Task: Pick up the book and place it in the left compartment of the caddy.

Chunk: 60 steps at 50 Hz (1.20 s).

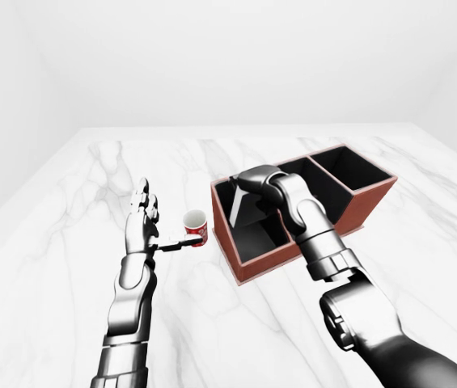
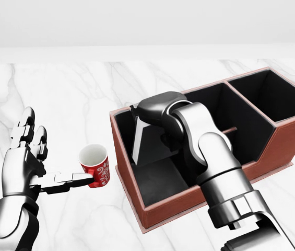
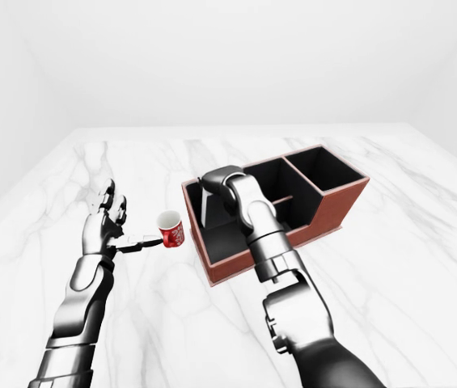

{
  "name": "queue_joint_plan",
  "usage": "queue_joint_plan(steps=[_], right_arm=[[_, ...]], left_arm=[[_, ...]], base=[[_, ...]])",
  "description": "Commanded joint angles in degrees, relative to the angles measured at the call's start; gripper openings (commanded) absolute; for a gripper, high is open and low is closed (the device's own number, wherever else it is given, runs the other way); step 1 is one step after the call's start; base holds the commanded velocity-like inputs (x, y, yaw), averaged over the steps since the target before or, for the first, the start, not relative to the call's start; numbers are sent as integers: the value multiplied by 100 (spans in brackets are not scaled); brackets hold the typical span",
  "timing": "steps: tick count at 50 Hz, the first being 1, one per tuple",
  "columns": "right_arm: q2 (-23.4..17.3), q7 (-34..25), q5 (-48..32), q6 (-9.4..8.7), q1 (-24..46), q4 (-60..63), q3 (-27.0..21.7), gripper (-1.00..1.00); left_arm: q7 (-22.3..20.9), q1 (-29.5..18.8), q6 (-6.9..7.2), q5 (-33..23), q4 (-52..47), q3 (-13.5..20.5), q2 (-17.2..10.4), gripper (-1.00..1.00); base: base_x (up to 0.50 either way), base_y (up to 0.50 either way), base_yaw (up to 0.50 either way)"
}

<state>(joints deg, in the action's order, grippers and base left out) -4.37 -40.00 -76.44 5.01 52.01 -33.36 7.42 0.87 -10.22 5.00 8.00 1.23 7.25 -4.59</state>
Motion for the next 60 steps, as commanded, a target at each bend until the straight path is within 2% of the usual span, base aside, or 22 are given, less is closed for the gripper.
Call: queue_joint_plan(steps=[1,20,35,60], right_arm=[[59,0,122,-1,27,-182,6,-100],[106,0,16,-1,131,-609,39,-100],[178,0,-138,-1,152,-920,102,-100],[283,0,-287,-1,171,-1183,154,-100]], left_arm=[[-19,-53,0,14,111,23,-24,100],[-28,-104,-11,35,232,40,-46,100],[-46,-176,-81,60,392,60,-85,100],[-31,-55,-70,28,269,27,-37,100]], base=[[0,0,0],[0,0,0],[0,0,0],[0,0,0]])
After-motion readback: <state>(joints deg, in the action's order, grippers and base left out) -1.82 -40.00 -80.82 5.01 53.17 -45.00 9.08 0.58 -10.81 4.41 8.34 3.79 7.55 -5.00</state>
